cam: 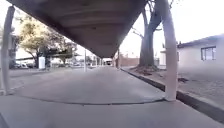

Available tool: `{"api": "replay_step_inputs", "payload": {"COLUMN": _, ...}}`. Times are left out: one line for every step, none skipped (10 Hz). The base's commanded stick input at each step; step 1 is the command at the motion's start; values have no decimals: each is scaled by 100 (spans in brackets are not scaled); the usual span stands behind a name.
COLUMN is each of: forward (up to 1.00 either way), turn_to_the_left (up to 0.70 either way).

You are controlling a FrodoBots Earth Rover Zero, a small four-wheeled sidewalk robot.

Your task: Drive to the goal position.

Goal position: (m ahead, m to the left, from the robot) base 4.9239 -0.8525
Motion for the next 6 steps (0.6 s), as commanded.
{"api": "replay_step_inputs", "payload": {"forward": 70, "turn_to_the_left": 0}}
{"api": "replay_step_inputs", "payload": {"forward": 70, "turn_to_the_left": 0}}
{"api": "replay_step_inputs", "payload": {"forward": 70, "turn_to_the_left": 3}}
{"api": "replay_step_inputs", "payload": {"forward": 70, "turn_to_the_left": 35}}
{"api": "replay_step_inputs", "payload": {"forward": 70, "turn_to_the_left": 35}}
{"api": "replay_step_inputs", "payload": {"forward": 70, "turn_to_the_left": 26}}
